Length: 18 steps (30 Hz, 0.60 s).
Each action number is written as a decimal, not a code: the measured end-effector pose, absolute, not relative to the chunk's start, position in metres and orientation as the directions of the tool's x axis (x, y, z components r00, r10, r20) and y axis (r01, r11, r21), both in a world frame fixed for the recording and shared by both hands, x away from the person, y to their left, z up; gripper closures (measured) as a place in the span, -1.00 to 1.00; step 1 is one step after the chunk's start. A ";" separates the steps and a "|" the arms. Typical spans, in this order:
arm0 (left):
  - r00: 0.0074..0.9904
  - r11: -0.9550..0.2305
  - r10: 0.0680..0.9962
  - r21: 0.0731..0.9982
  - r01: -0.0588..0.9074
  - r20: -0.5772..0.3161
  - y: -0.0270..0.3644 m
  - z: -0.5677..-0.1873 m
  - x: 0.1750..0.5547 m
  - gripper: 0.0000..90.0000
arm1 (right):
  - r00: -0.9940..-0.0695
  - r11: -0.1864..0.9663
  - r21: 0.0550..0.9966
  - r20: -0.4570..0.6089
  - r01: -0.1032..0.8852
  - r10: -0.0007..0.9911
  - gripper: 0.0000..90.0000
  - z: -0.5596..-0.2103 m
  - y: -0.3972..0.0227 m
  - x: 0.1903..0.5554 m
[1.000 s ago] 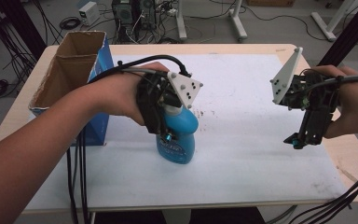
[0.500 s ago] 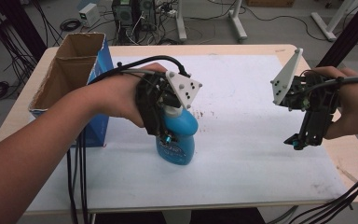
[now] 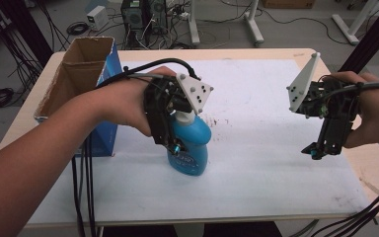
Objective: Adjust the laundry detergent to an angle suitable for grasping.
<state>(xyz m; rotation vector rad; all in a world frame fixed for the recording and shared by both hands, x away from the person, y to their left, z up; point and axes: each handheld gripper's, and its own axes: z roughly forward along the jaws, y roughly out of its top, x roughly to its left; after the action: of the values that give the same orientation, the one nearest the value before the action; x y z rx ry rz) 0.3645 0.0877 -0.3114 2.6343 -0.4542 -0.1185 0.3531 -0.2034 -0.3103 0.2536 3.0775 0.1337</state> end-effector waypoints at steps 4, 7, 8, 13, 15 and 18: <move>0.941 -0.841 -0.339 0.452 -0.297 -0.013 0.088 -0.312 0.363 -0.45 | -0.988 0.985 0.095 -0.045 0.146 0.151 -0.97 -0.311 -0.203 0.355; 0.942 -0.844 -0.334 0.450 -0.293 -0.014 0.088 -0.310 0.363 -0.50 | -0.987 0.984 0.094 -0.042 0.152 0.157 -0.97 -0.311 -0.202 0.355; 0.944 -0.846 -0.329 0.449 -0.287 -0.017 0.089 -0.310 0.364 -0.50 | -0.986 0.983 0.094 -0.041 0.155 0.159 -0.97 -0.311 -0.202 0.355; 0.945 -0.850 -0.326 0.442 -0.285 -0.017 0.089 -0.308 0.364 -0.52 | -0.987 0.984 0.094 -0.040 0.149 0.153 -0.97 -0.311 -0.202 0.356; 0.949 -0.857 -0.315 0.435 -0.277 -0.017 0.091 -0.304 0.365 -0.54 | -0.988 0.985 0.096 -0.041 0.146 0.150 -0.97 -0.311 -0.202 0.356; 0.951 -0.865 -0.308 0.424 -0.269 -0.023 0.093 -0.301 0.365 -0.60 | -0.987 0.984 0.092 -0.038 0.150 0.154 -0.97 -0.312 -0.201 0.357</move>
<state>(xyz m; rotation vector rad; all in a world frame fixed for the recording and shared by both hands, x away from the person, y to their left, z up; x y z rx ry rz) 0.3650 0.0927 -0.3009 2.6780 -0.4153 -0.1248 0.3567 -0.2015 -0.3116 0.2357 3.0842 0.1384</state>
